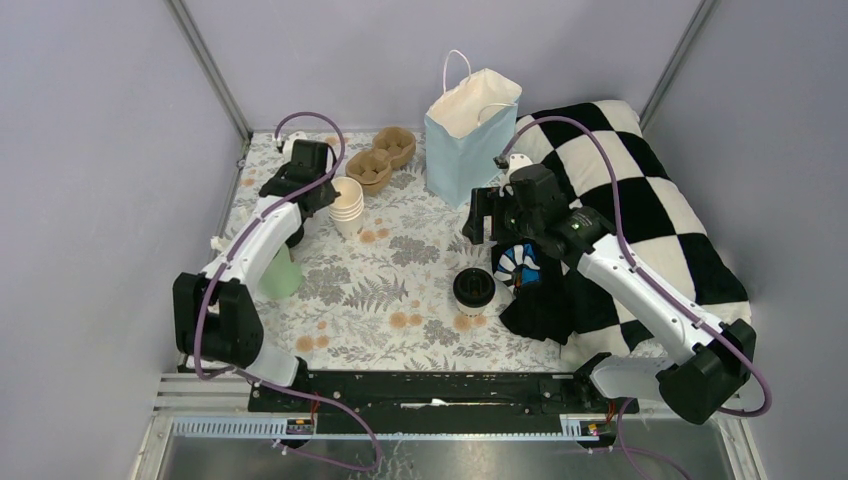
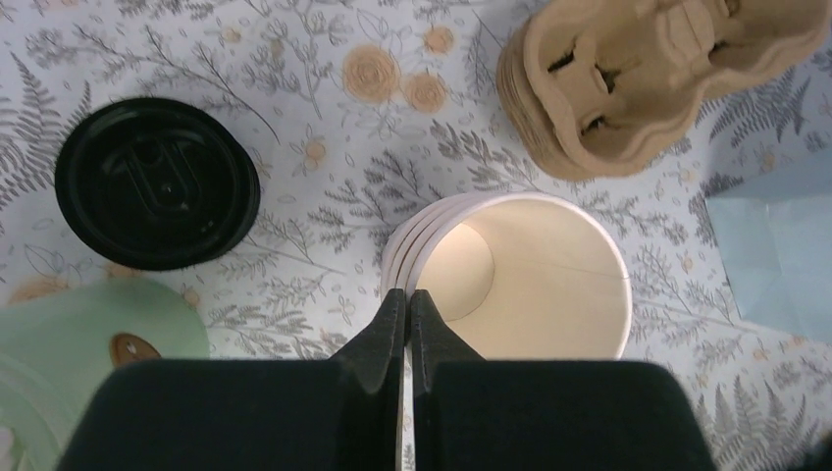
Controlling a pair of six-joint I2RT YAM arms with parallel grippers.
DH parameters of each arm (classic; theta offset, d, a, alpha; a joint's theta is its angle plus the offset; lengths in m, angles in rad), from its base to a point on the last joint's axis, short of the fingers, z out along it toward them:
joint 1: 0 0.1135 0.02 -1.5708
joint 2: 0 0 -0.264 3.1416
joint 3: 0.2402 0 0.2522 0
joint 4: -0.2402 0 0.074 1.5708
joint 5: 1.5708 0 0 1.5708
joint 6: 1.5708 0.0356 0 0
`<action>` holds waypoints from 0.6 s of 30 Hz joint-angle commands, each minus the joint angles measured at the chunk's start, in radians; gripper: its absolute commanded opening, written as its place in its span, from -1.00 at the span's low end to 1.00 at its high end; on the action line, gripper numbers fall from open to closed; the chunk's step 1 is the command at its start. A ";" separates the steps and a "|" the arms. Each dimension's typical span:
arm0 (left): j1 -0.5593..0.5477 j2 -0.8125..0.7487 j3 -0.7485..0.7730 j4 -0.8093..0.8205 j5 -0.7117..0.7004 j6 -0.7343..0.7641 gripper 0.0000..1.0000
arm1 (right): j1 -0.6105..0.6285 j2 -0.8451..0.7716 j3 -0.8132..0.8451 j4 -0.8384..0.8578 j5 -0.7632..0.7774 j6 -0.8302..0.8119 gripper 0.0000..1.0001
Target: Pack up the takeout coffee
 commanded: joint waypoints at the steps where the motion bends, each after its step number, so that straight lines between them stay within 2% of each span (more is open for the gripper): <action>1: 0.030 0.047 0.076 0.068 -0.097 0.043 -1.00 | -0.010 -0.032 -0.002 -0.011 -0.011 -0.010 0.72; 9: 0.196 0.146 0.135 0.159 -0.024 0.061 -1.00 | -0.019 -0.027 0.018 -0.038 -0.007 -0.027 0.72; 18: 0.303 0.254 0.253 0.173 -0.014 0.077 -1.00 | -0.022 -0.014 0.018 -0.040 -0.009 -0.027 0.72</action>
